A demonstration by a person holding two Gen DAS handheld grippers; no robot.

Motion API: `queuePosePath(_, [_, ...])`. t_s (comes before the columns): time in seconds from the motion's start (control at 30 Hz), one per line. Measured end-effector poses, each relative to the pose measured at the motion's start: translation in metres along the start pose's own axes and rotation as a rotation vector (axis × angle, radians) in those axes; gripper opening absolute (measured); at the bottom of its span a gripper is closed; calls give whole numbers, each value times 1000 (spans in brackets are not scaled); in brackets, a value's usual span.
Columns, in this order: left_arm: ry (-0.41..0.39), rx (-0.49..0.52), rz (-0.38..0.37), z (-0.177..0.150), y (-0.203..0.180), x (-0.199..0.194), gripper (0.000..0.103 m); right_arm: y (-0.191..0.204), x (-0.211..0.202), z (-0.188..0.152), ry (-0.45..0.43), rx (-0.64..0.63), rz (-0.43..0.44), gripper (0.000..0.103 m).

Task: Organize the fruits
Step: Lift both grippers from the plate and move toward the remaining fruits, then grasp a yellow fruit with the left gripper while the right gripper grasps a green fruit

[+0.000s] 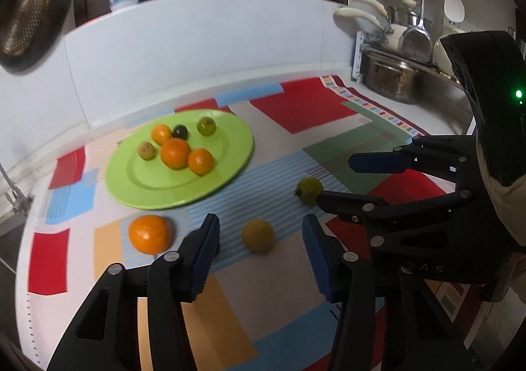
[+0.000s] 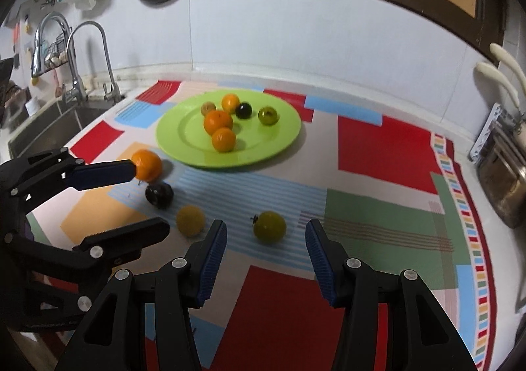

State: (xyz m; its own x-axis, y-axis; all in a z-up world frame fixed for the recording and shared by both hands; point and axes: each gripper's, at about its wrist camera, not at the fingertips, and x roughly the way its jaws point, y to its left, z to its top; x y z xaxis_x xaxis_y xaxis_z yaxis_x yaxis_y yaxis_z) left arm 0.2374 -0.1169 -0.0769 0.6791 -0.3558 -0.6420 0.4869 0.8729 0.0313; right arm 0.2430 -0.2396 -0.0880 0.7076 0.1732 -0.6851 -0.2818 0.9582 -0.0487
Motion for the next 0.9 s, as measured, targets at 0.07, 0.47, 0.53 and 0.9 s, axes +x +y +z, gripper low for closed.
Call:
queuePosePath(0.07, [20,-3,-4,-1,0,7,47,-2,6,-2,8,6,7,51])
queuePosePath(0.47, [92,-10,4,-4,5,35,39,-9,32,-3,51,44,30,51])
queuePosePath(0.53, [98,-13,-1,-4,5,37,38,-9,35,-3,54,51,36,51])
queuePosePath(0.9, [116,-38,-34,-1,10,45,29,-14,52,0,86,89,79,40])
